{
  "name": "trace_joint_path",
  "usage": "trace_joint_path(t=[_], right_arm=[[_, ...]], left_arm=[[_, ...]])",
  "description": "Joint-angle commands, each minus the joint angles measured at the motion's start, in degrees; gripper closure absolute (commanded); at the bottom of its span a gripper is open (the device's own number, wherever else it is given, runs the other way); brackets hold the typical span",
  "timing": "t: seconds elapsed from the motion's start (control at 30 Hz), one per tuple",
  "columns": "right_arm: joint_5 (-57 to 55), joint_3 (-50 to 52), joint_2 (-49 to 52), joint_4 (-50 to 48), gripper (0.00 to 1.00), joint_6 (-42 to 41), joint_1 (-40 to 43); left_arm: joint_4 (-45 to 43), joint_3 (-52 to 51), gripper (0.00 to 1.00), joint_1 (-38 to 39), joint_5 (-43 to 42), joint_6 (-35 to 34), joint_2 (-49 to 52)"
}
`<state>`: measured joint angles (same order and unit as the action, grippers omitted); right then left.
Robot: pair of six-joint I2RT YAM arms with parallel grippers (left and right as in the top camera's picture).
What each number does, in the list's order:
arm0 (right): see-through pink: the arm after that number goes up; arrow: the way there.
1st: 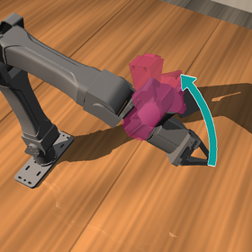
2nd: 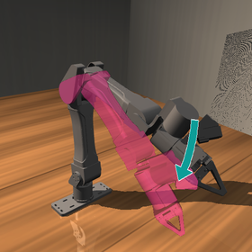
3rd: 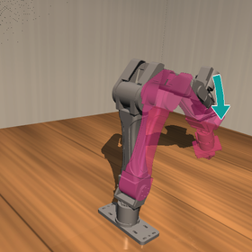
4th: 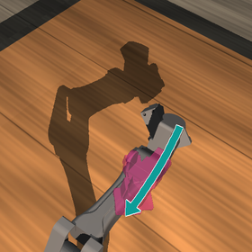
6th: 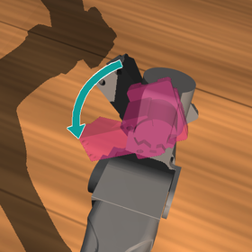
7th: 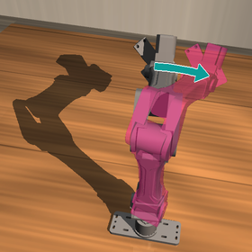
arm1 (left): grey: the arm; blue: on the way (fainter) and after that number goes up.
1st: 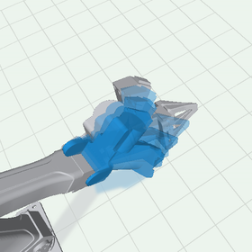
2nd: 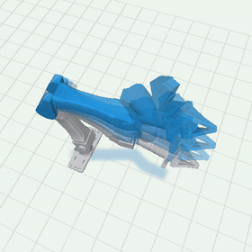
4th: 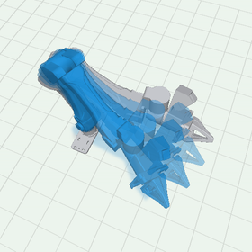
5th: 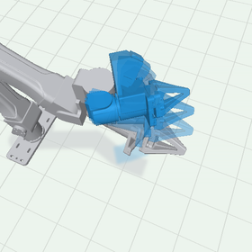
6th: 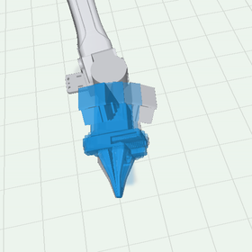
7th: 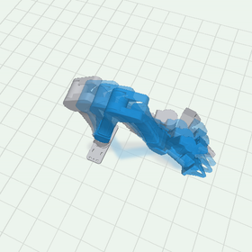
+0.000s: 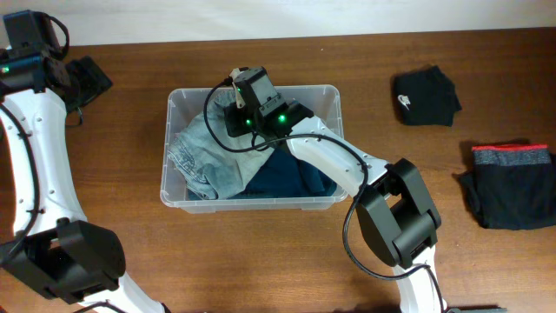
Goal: Pack container
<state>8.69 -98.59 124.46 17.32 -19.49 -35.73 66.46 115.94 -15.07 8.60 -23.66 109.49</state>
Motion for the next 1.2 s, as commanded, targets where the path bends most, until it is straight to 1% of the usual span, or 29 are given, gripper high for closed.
trace_joint_path(t=[0.0, 0.17, 0.27, 0.37, 0.67, 0.9, 1.17], right_arm=[[-0.2, 1.4, 2.6, 1.8, 0.96, -0.5, 0.0], [-0.3, 1.4, -4.0, 0.2, 0.96, -0.4, 0.0], [-0.3, 1.4, -8.2, -1.9, 0.96, 1.1, 0.0], [-0.4, 1.4, -9.7, -4.2, 0.96, 1.2, 0.2], [-3.5, 1.4, -5.6, -4.7, 0.96, 1.2, 0.6], [-3.7, 1.4, -1.2, -4.5, 0.96, 1.2, 0.6], [-6.5, 1.4, 1.4, -0.8, 0.96, 1.2, 0.6]], left_arm=[[0.1, 0.3, 0.01, 0.0, 0.2, -0.7, 0.2], [0.1, 0.3, 0.01, 0.0, 0.2, -0.7, 0.2], [0.1, 0.3, 0.00, 0.0, 0.2, -0.7, 0.2], [0.1, 0.3, 0.01, 0.0, 0.3, -0.7, 0.2], [0.1, 0.3, 0.01, 0.0, 0.2, -0.7, 0.2], [0.1, 0.3, 0.01, 0.0, 0.2, -0.7, 0.2], [0.1, 0.3, 0.01, 0.0, 0.2, -0.7, 0.2]])
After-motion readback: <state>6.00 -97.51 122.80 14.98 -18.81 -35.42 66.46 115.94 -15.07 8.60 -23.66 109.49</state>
